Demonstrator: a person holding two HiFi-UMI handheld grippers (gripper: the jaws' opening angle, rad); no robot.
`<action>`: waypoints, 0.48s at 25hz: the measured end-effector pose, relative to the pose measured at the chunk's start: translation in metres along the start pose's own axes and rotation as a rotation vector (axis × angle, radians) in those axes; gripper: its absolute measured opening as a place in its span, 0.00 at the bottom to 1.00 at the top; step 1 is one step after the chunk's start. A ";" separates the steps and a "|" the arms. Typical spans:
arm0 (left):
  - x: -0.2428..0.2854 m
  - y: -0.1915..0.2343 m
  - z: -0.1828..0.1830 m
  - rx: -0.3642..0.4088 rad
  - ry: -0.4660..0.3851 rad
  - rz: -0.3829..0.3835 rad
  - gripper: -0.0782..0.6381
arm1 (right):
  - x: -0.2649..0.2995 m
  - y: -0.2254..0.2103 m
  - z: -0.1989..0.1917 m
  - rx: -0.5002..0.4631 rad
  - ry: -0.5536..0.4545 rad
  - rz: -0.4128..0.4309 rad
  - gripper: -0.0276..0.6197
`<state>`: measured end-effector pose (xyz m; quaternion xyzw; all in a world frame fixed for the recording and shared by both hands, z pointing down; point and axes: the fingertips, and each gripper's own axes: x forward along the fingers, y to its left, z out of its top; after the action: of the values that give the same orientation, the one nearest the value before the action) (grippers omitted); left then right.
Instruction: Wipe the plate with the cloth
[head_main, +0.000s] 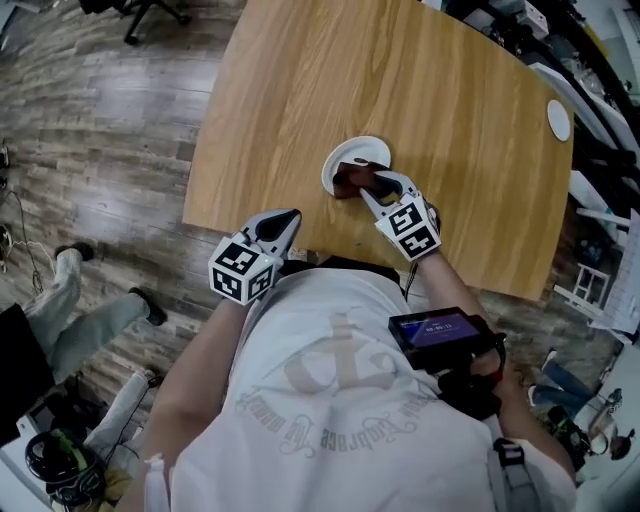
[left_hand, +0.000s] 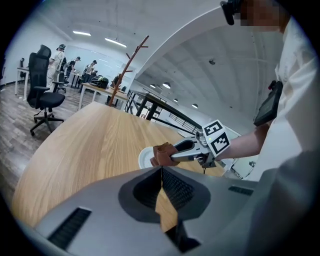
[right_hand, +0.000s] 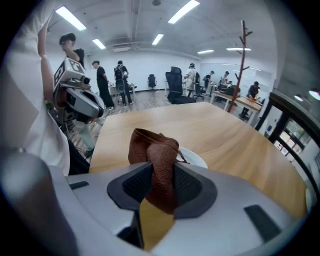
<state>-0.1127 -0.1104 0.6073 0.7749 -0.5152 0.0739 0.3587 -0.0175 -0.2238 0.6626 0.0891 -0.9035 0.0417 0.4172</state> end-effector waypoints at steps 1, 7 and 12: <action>0.001 -0.001 0.001 0.008 0.001 -0.009 0.13 | -0.006 -0.009 -0.002 0.040 -0.014 -0.030 0.24; 0.009 -0.008 0.016 0.083 0.008 -0.076 0.13 | -0.052 -0.045 -0.003 0.412 -0.221 -0.146 0.24; 0.018 -0.014 0.038 0.141 -0.001 -0.124 0.13 | -0.094 -0.065 -0.003 0.541 -0.354 -0.245 0.24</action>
<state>-0.1016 -0.1449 0.5817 0.8287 -0.4600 0.0871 0.3067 0.0573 -0.2750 0.5926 0.3102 -0.9007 0.2130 0.2171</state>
